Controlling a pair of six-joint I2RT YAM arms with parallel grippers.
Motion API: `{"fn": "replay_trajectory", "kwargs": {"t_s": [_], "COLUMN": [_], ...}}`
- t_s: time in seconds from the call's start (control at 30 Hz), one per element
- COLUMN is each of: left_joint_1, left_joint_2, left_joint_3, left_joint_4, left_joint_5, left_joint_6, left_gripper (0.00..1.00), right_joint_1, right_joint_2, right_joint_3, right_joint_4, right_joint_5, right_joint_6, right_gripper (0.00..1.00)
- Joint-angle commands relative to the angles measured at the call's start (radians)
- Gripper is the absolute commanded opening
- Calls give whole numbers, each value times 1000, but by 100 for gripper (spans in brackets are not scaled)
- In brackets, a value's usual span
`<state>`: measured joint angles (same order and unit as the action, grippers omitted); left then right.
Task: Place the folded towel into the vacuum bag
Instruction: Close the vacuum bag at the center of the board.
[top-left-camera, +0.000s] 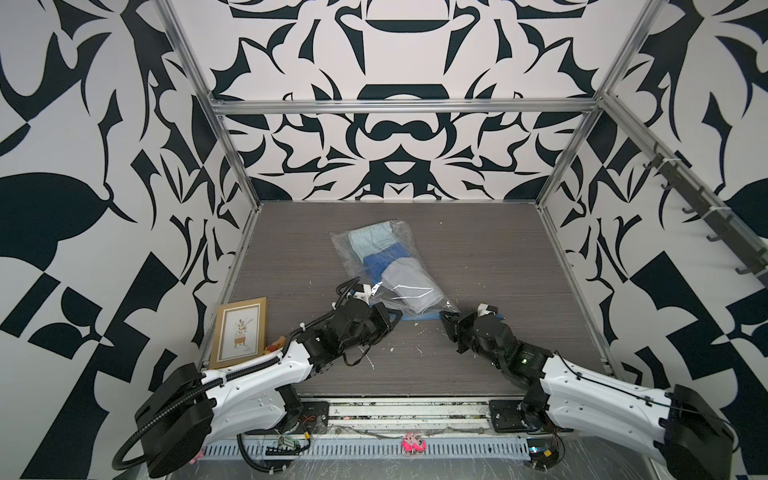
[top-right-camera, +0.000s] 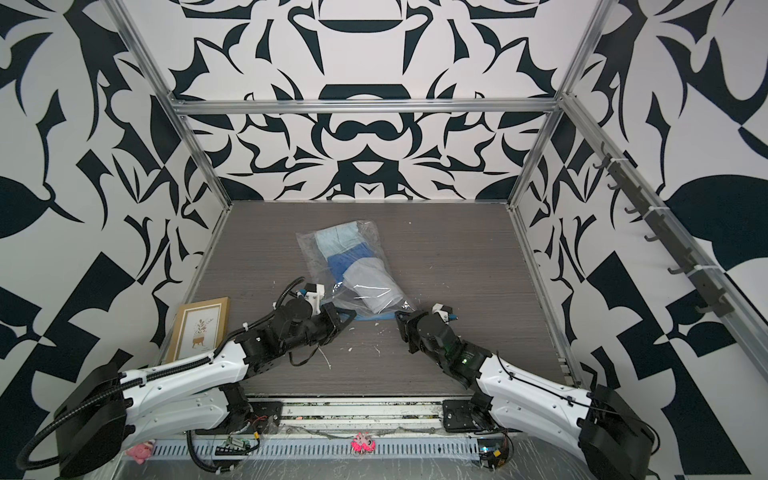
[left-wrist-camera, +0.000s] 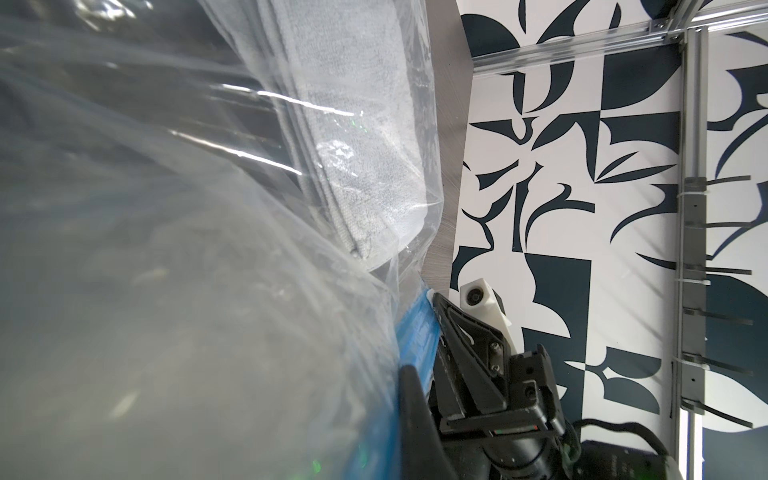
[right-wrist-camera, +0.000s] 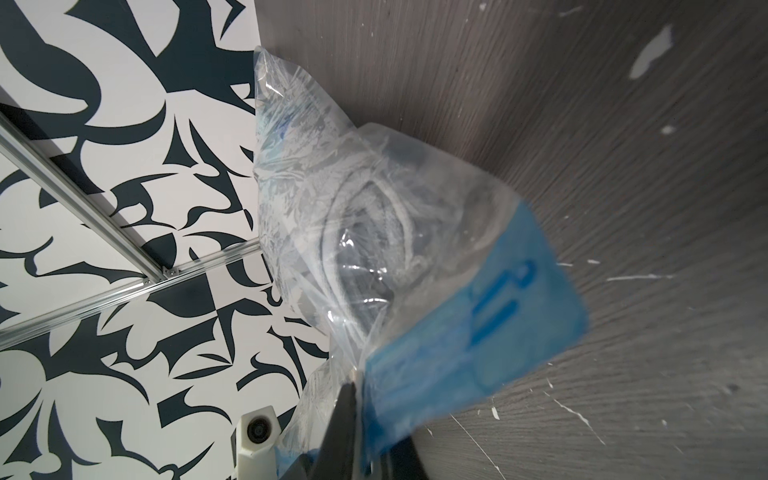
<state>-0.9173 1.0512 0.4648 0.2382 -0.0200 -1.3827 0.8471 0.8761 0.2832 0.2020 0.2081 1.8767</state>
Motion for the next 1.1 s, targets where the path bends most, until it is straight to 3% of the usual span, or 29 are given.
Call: {"fn": "replay_trajectory", "kwargs": {"t_s": [0.0,0.83,1.07], "left_joint_1": [54,118,120], "left_joint_2": [-67,-195,-191], "left_joint_3": [-27,-82,-90], "left_joint_4": [-111,-227,-221], "left_joint_5": [-27,12,16], "left_joint_6": [34,48,48], "left_gripper": [0,0,0], "right_joint_1": [-80,-126,-135], "right_joint_2": [7,-28,6], "right_joint_3": [-58,-90,-69], "right_joint_4": [-236,-253,-189], "right_joint_5": [302,274,223], "right_joint_6": [-25,-54,-139], "right_gripper": [0,0,0]}}
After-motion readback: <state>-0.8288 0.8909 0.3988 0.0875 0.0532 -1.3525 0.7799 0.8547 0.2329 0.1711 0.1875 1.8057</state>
